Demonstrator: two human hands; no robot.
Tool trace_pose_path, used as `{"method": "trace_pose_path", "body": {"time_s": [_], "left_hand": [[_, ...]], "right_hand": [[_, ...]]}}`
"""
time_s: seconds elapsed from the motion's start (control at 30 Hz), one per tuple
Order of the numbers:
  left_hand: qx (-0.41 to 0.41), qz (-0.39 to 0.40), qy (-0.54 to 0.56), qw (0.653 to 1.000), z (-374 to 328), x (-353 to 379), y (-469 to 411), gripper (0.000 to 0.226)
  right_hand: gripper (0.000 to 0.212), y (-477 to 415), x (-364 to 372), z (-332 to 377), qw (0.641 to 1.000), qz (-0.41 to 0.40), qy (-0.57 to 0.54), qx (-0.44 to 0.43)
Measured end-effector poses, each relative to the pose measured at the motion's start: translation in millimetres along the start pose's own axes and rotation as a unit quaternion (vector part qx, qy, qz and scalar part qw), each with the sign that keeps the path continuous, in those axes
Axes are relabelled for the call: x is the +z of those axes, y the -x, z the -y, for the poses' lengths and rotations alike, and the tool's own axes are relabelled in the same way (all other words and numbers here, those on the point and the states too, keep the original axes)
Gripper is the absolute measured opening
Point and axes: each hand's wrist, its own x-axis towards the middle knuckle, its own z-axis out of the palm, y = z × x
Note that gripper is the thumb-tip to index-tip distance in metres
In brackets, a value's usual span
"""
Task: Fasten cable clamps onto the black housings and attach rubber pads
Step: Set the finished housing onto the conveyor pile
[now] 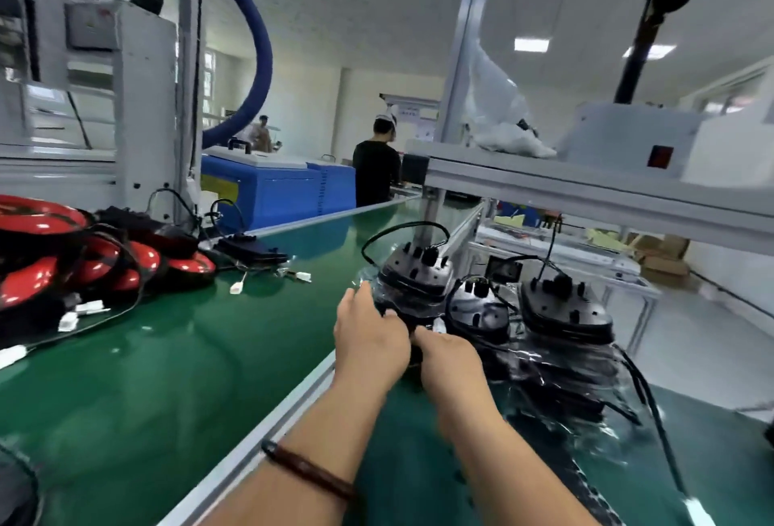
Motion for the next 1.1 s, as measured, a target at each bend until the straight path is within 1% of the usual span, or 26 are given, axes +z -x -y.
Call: {"method": "trace_pose_path", "body": {"time_s": [0.07,0.1,0.13,0.2,0.23,0.3,0.33,0.43,0.47,0.53,0.63,0.73,0.8,0.87,0.97,1.03,1.1], "left_hand": [[-0.017,0.013,0.007,1.0,-2,18,-13,0.047],[-0.022,0.016,0.013,1.0,-4,26,-19,0.043],[-0.026,0.014,0.015,0.999,-6,33,-26,0.04],[-0.041,-0.005,0.012,0.999,-10,45,-39,0.044],[-0.053,-0.023,0.0,0.998,-11,49,-46,0.051],[-0.085,-0.06,-0.026,0.994,-13,55,-60,0.061],[-0.102,-0.072,-0.025,0.992,-14,57,-67,0.064],[-0.136,-0.08,0.009,0.987,-11,61,-88,0.066],[-0.14,-0.08,0.023,0.987,-10,62,-94,0.066],[-0.137,-0.084,0.053,0.986,-8,65,-104,0.066],[-0.132,-0.081,0.06,0.986,-7,67,-115,0.067],[-0.145,-0.072,0.062,0.985,-8,68,-121,0.056],[-0.156,-0.059,0.1,0.981,-8,67,-125,0.045],[-0.166,-0.032,0.146,0.975,-9,66,-126,0.035],[-0.179,-0.001,0.185,0.966,-11,61,-124,0.03],[-0.181,0.017,0.225,0.957,-14,56,-117,0.023],[-0.175,0.039,0.274,0.945,-19,54,-103,0.009]], "right_hand": [[0.021,-7,-13,-5,1.0,-0.016,-0.007,0.01],[0.027,-10,-18,-6,0.999,-0.025,-0.01,0.021],[0.037,-13,-22,-7,0.999,-0.036,-0.009,0.033],[0.056,-21,-29,-8,0.997,-0.062,-0.004,0.051],[0.057,-24,-32,-8,0.996,-0.069,-0.009,0.055],[0.044,-30,-35,-8,0.994,-0.074,-0.037,0.064],[0.035,-33,-36,-7,0.993,-0.079,-0.054,0.066],[0.027,-45,-38,-5,0.992,-0.078,-0.062,0.077],[0.029,-48,-38,-2,0.992,-0.076,-0.058,0.08],[0.042,-57,-37,2,0.992,-0.071,-0.056,0.084],[0.044,-68,-31,6,0.992,-0.071,-0.056,0.089],[0.036,-81,-23,3,0.995,-0.071,-0.049,0.057],[0.03,-87,-17,5,0.994,-0.066,-0.063,0.064],[0.027,-94,-14,7,0.988,-0.067,-0.103,0.096],[0.023,-100,-14,8,0.971,-0.082,-0.18,0.132],[0.024,-99,-17,9,0.957,-0.072,-0.246,0.134],[0.027,-96,-23,11,0.942,-0.044,-0.311,0.115]]}}
